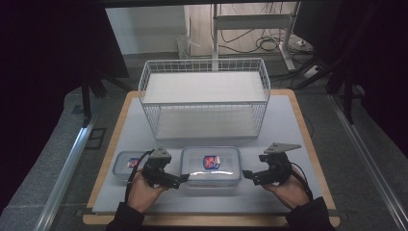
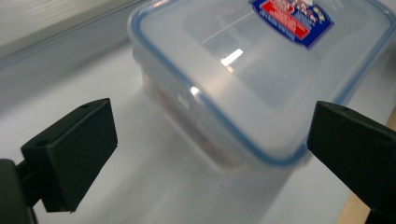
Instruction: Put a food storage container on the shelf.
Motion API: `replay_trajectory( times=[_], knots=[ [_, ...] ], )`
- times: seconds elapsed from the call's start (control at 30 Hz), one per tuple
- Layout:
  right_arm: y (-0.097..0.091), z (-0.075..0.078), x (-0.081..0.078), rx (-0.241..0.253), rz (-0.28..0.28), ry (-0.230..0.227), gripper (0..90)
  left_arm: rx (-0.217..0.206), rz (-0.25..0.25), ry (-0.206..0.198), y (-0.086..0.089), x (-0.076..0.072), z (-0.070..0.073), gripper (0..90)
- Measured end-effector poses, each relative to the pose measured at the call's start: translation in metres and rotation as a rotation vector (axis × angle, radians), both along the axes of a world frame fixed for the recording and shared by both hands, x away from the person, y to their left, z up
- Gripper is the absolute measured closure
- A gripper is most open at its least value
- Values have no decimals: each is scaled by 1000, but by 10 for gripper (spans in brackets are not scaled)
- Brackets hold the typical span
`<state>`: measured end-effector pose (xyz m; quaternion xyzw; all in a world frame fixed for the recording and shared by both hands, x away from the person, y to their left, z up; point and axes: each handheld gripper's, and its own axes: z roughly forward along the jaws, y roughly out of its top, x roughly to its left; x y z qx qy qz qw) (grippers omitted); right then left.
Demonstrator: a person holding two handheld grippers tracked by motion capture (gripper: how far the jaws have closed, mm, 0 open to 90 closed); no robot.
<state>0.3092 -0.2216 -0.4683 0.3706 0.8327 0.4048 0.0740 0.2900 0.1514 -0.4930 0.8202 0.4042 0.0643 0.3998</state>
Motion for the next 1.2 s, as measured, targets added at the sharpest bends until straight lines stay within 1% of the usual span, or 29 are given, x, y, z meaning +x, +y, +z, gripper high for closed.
replay_trajectory(
  times=[0.07, 0.13, 0.23, 0.3, 0.33, 0.4, 0.43, 0.5, 0.53, 0.57, 0.6, 0.67, 0.73, 0.8, 0.87, 0.93, 0.97, 1.07, 1.13, 1.2],
  knots=[
    [6, 1, 5, 2, 17, 10, 89, -24, -1, 14, -2, 6, -2, 16],
    [13, -1, 10, 6, 29, 29, 89, -51, -10, 45, -3, 11, -6, 16],
    [22, -7, 18, 16, 51, 82, 86, -115, -30, 88, -3, 16, -13, 12],
    [27, -14, 22, 9, 60, 116, 79, -140, -48, 114, -4, 18, -17, 9],
    [29, -17, 24, 21, 66, 135, 63, -151, -54, 124, -4, 19, -18, 8],
    [30, -22, 26, 62, 75, 186, 64, -178, -77, 153, -6, 21, -21, 9],
    [31, -24, 27, 76, 77, 201, 64, -184, -83, 166, -8, 22, -23, 7],
    [32, -27, 30, 103, 87, 236, 75, -193, -76, 177, -8, 23, -24, 0],
    [33, -29, 31, 122, 95, 254, 75, -193, -78, 186, -8, 23, -23, 0],
    [34, -31, 32, 132, 91, 273, 60, -187, -79, 188, -8, 22, -23, 4],
    [34, -32, 32, 138, 86, 281, 62, -179, -80, 186, -8, 20, -21, 12],
    [32, -31, 31, 145, 83, 283, 105, -168, -79, 184, -8, 18, -20, 21],
    [30, -29, 29, 142, 86, 287, 122, -170, -74, 172, -8, 15, -19, 31],
    [30, -28, 26, 142, 79, 283, 141, -164, -69, 166, -6, 12, -17, 62],
    [28, -27, 22, 143, 76, 285, 169, -166, -63, 140, -5, 7, -15, 97],
    [25, -24, 17, 156, 66, 275, 228, -163, -58, 120, -4, 0, -12, 138],
    [23, -23, 15, 163, 63, 270, 255, -148, -66, 114, -3, -3, -11, 151],
    [20, -20, 10, 170, 58, 257, 310, -149, -59, 114, -2, -11, -11, 196],
    [19, -18, 7, 166, 54, 248, 340, -164, -47, 114, 1, -15, -10, 228],
    [16, -16, 3, 176, 55, 244, 388, -212, -29, 114, 7, -18, -10, 312]
  ],
)
